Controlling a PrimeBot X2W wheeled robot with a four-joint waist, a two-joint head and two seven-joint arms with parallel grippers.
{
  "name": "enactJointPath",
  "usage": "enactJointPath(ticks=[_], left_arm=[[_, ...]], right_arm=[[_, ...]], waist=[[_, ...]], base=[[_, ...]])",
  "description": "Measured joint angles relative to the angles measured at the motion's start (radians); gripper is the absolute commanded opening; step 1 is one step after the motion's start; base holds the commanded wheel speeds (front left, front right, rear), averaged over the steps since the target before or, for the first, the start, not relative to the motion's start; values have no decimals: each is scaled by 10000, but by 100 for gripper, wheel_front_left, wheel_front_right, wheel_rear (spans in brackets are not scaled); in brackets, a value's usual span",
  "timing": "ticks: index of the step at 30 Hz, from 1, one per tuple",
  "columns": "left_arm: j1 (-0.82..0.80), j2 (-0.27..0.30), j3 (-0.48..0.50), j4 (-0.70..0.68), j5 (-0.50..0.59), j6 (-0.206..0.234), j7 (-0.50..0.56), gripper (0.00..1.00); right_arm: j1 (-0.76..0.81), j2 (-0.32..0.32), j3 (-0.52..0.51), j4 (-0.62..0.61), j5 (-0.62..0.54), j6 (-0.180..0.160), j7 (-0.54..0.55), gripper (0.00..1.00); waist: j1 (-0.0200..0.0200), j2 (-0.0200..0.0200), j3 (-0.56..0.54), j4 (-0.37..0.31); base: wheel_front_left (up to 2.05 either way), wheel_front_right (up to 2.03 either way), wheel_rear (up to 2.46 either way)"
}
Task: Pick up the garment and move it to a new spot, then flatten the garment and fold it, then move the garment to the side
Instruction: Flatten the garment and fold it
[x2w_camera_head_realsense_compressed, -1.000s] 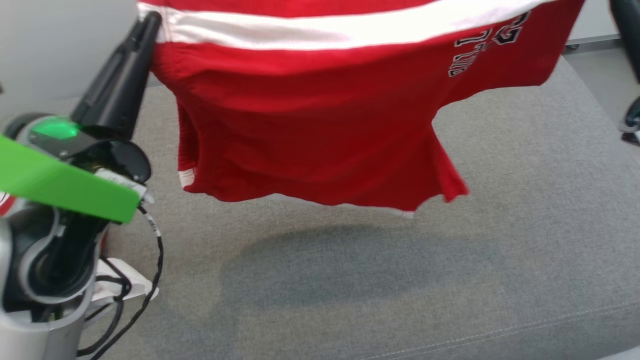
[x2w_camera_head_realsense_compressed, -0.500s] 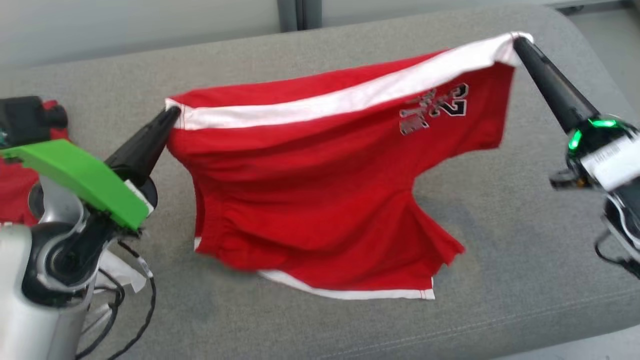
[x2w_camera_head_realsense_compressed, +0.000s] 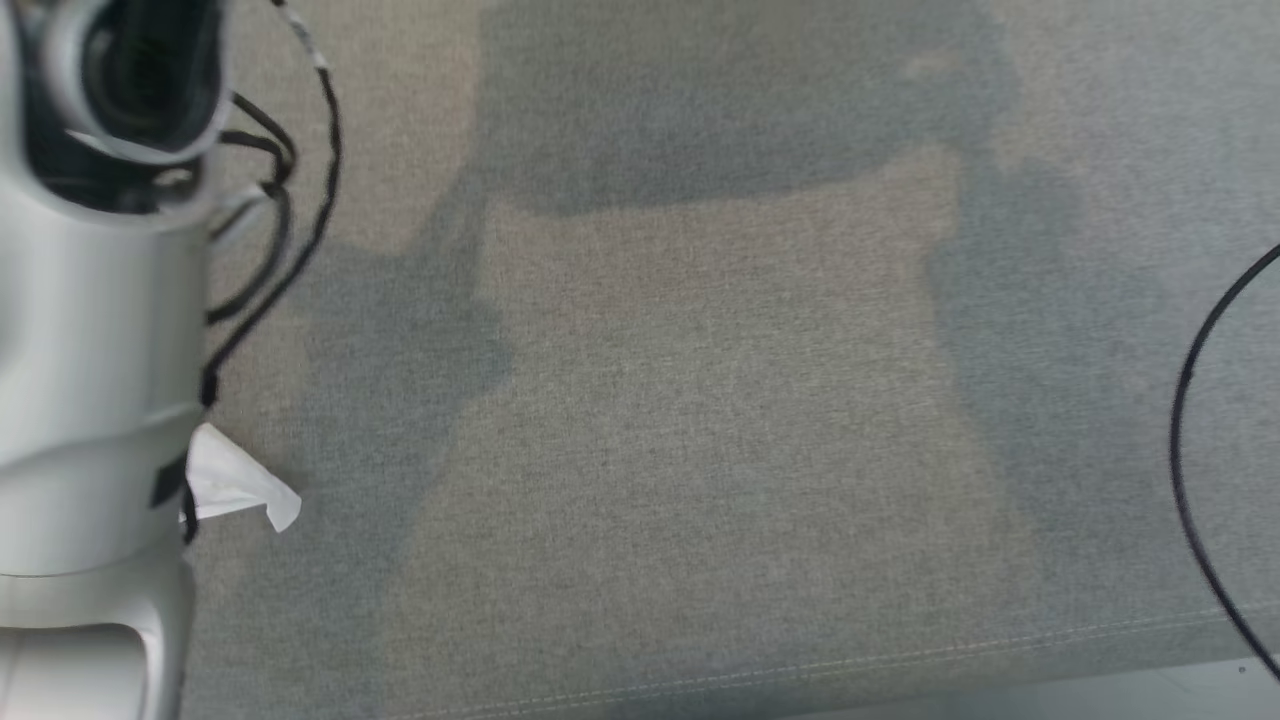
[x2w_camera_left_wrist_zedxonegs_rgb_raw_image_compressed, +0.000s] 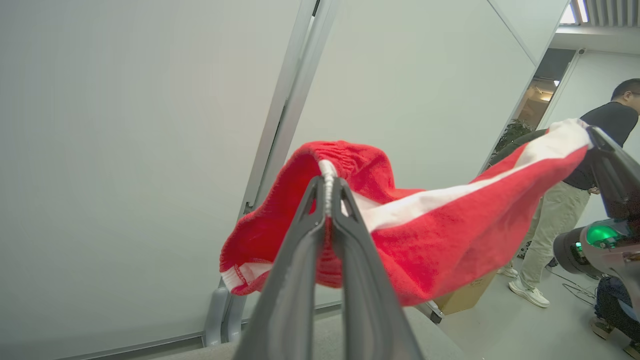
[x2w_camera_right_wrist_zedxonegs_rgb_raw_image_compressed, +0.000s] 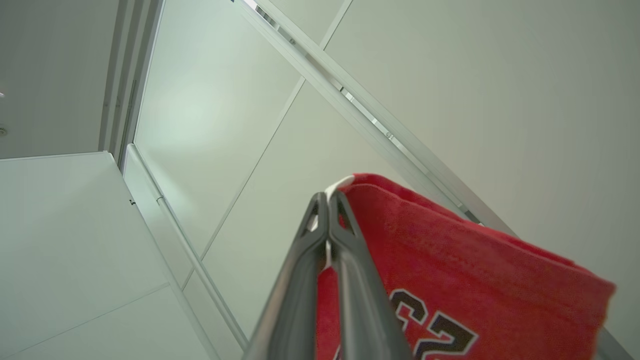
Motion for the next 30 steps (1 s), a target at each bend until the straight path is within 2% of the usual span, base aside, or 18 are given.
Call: enactJointPath(ticks=[4,6,10,14,17,21,24,30], left_arm=[[919,-295,-640,357,90,-330,-614,0],[2004,-568,-738,731,-17,-414,-926,0],[4151,-606,-1060,1360,-23,-819,-1582,0],[5135,-336,-999,1998,-56,-1377,-2456,0],[5331,-355,-686,2205,-221,-1687,-3106,0],[5451,-351,-454,2499,-414,-2123,-3638,0],[5773,-357,-303,2640,-844,-2194,-3795,0],[6689,-345,-740,2598,-1085,-2383,-3797,0]], right_arm=[[1123,466,708,180,-123,75,15,0],[2273,512,888,322,-29,75,15,0],[4730,545,1168,669,263,113,15,0],[6237,518,1618,1197,180,828,15,0],[6515,451,1628,1312,105,1459,10,0],[6682,228,1687,1599,-92,2025,0,0],[7008,-196,1705,1873,-274,2263,0,0],[7675,-1057,1676,2023,-278,2324,61,0]], waist=[[0,0,551,147],[0,0,833,187],[0,0,1387,202],[0,0,1838,104],[0,0,1941,-62],[0,0,1745,-192],[0,0,1451,-236],[0,0,703,-179]], base=[[0,0,0],[0,0,0],[0,0,0],[0,0,0],[0,0,0],[0,0,0],[0,0,0],[0,0,0]])
